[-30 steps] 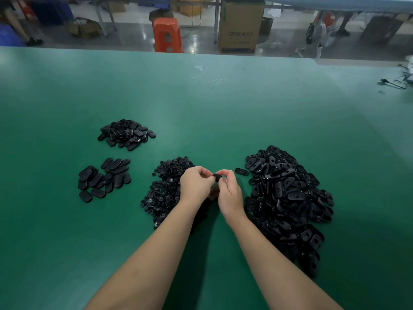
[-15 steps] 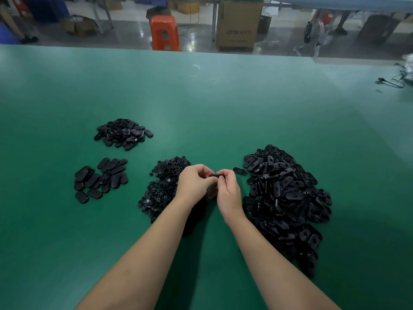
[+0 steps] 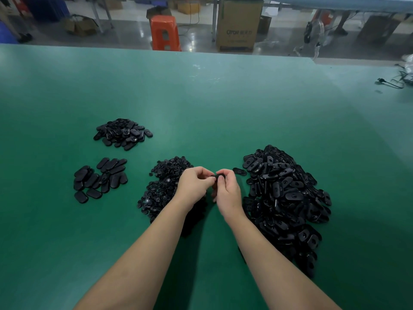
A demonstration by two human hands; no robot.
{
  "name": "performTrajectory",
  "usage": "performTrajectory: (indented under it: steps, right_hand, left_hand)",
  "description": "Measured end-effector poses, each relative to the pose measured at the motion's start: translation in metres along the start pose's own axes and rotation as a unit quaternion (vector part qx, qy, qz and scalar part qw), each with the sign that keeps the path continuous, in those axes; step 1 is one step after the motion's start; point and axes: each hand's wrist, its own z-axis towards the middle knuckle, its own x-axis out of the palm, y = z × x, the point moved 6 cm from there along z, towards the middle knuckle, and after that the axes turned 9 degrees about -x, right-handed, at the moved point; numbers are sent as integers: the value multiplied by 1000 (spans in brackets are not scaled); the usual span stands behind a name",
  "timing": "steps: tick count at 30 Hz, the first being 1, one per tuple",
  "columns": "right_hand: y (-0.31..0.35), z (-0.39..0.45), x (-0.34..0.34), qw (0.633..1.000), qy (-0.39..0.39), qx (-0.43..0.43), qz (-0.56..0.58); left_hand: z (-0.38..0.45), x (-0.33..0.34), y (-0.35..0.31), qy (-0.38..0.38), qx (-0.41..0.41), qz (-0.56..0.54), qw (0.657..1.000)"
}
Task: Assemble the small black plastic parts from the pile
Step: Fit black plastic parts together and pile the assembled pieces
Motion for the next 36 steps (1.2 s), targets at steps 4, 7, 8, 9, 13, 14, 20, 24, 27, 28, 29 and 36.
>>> performTrajectory:
  steps: [4, 7, 8, 9, 13, 14, 20, 24, 27, 28, 29, 36]
  right_hand:
    - [-1, 1, 0, 1000, 6, -1, -3]
    - [-1, 1, 0, 1000, 7, -3, -8]
    - [0, 1, 1, 1000, 7, -2, -8]
    - [0, 0, 1, 1000, 8, -1, -8]
    - [-1, -1, 1, 1000, 10, 4, -8]
    - [-2, 0, 1, 1000, 10, 4, -6]
    - [-5, 1, 0, 1000, 2, 8, 24]
    - [-5, 1, 0, 999, 1, 9, 31]
    - [-5, 1, 0, 1000, 0, 5, 30]
    - [-5, 1, -1, 1000, 0, 2, 26]
    - [-5, 1, -1, 1000, 0, -3, 20]
    - [-4, 1, -3, 1000, -2, -29, 2]
  left_hand:
    - [0, -1, 0, -1, -6, 0, 1000]
    - [0, -1, 0, -8, -9, 13, 1000]
    - [1, -1, 0, -9, -11, 17, 1000]
    - [1, -2, -1, -10, -13, 21, 1000]
    - [0, -1, -3, -17, -20, 42, 999]
    - [0, -1, -4, -22, -20, 50, 998]
    - [-6, 4, -9, -58, -14, 82, 995]
    - [-8, 5, -10, -64, -11, 89, 994]
    - [-8, 5, -11, -65, -7, 94, 993]
    - [-8, 5, -11, -64, -5, 93, 994]
    - [-8, 5, -11, -63, -3, 92, 994]
    - [-5, -1, -10, -36, 32, 111, 993]
